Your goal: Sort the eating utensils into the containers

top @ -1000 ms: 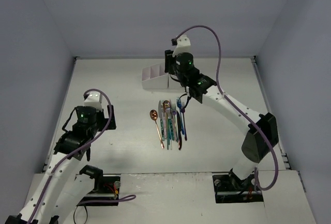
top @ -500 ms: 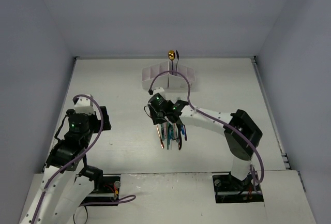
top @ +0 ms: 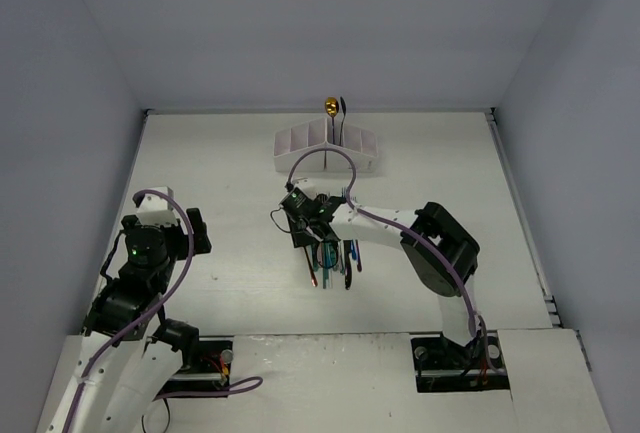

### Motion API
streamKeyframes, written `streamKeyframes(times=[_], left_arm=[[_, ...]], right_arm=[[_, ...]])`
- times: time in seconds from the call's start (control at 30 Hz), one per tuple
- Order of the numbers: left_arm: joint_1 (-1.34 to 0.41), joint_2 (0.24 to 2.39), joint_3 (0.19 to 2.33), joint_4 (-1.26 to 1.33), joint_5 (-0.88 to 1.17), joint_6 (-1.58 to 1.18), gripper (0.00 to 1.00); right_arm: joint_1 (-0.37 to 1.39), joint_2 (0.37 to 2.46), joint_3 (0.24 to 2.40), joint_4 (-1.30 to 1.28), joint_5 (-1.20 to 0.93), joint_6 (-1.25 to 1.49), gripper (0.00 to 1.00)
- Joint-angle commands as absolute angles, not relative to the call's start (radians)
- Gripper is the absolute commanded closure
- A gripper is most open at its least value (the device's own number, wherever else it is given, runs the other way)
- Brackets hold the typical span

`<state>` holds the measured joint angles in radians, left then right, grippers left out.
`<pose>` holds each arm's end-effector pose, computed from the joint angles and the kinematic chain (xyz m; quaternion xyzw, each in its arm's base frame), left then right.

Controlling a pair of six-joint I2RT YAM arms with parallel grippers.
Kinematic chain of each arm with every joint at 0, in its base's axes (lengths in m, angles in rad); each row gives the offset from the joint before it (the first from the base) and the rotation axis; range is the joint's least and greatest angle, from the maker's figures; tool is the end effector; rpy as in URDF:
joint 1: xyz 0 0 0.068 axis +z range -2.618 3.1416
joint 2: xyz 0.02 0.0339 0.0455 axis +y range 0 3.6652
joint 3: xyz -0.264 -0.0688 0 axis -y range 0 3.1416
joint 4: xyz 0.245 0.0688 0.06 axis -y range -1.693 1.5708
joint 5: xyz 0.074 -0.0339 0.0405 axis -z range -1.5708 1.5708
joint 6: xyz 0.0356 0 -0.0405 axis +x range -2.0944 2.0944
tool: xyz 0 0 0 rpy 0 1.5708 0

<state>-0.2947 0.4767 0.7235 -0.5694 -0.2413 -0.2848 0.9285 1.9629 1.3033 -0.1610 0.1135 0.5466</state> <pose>0.1090 -0.0242 0.3183 -0.0663 0.8059 -0.0721 0.5838 0.2583 0.3386 0.1747 -0.1559 0.9160 0.2069 0.3062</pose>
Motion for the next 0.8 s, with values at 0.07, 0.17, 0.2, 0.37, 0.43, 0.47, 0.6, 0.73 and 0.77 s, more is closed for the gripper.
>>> streamKeyframes(times=[0.07,0.17,0.2,0.37,0.43,0.47,0.6,0.73,0.77], left_arm=[[-0.299,0.486,0.73,-0.496,-0.251,-0.275,0.1],[-0.299,0.486,0.729,-0.495,-0.249,-0.275,0.1],[-0.299,0.486,0.729,-0.495,-0.25,-0.275,0.1],[-0.299,0.482,0.729,-0.494,-0.25,-0.275,0.1],[-0.299,0.483,0.727,-0.494,-0.249,-0.274,0.1],[-0.299,0.483,0.727,-0.492,-0.249,-0.273,0.1],[-0.299,0.482,0.727,-0.492,-0.249,-0.273,0.1],[-0.299,0.477,0.727,-0.494,-0.249,-0.272,0.1],[-0.299,0.478,0.726,-0.494,-0.251,-0.272,0.1]], right_arm=[[0.92,1.995,1.359,-0.182,0.124,0.557,0.71],[0.921,2.015,1.375,-0.192,0.116,0.555,0.71],[0.922,2.021,1.379,-0.193,0.114,0.555,0.71],[0.927,2.043,1.387,-0.211,0.1,0.558,0.85],[0.928,2.049,1.388,-0.217,0.1,0.558,0.91],[0.928,2.051,1.39,-0.218,0.1,0.558,0.93],[0.93,2.06,1.425,-0.224,0.1,0.548,1.0],[0.942,2.024,1.491,-0.222,0.11,0.517,1.0],[0.943,2.003,1.52,-0.222,0.122,0.502,1.0]])
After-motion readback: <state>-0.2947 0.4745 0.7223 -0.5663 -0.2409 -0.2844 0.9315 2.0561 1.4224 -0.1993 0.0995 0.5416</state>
